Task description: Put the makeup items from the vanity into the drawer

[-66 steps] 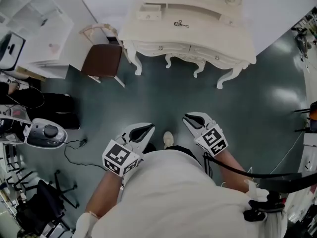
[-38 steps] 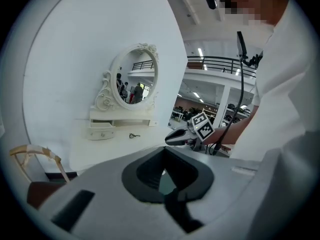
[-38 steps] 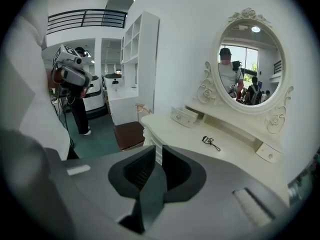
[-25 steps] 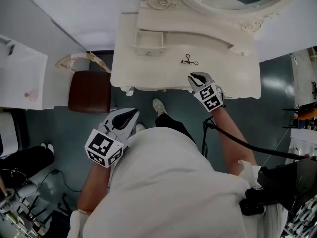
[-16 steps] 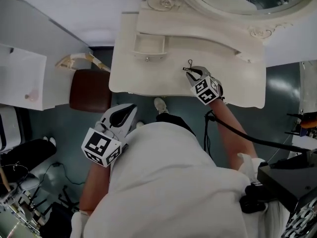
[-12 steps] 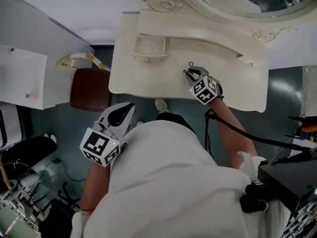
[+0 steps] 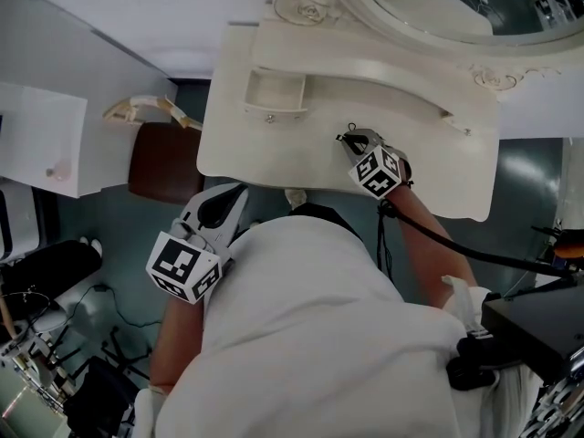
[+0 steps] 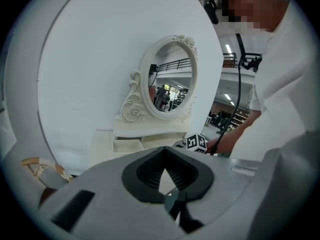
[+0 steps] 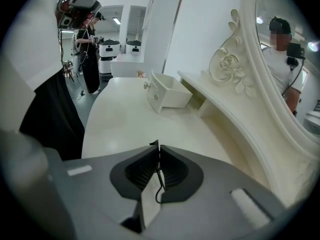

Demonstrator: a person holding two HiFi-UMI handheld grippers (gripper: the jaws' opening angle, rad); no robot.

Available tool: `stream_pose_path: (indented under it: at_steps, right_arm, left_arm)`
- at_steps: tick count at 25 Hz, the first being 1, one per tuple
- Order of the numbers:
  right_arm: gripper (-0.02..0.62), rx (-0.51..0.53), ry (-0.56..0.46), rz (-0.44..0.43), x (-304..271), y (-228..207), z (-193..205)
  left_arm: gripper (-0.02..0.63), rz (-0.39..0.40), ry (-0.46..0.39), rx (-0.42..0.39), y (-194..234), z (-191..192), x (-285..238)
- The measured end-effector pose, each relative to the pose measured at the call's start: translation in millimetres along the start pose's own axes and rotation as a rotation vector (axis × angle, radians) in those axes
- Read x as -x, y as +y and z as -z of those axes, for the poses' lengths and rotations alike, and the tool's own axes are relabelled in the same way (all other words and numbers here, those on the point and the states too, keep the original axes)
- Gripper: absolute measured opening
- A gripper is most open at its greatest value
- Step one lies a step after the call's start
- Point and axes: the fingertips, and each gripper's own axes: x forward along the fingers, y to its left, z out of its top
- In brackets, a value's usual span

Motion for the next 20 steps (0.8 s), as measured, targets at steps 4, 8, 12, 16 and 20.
stream_pose_path:
  at_steps: [4,8,12,16,20]
  right_arm:
    - [0.015,0.026,-0.026,-0.02,11.8,-6.3,-15.4]
    - [0.015,0.051,-0.072,-0.041,26.7,-15.4,-44.3]
    - [0.015,0.087,-0.113,-0.069,36.6,-23.1,-79.6]
    - [0.014,0.13,-0.149,-0.099,38.8,-26.8,-112.4]
    - [0.014,0.172,-0.172,-0.14,28.7,-26.6,-144.1]
  left_arm:
    - [-0.002,-0.008,-0.01,0.006,-0.5,-2.5,-6.5]
    - [-0.002,-0.016,-0.024,0.012,-1.6,-5.6,-10.8]
    - [-0.002,-0.034,-0.038,0.022,-2.7,-6.4,-9.7]
    - [-0.002,-0.064,-0.054,0.036,-1.5,-5.5,-4.9]
    - [-0.002,-0.097,-0.065,0.053,4.8,-4.4,3.1]
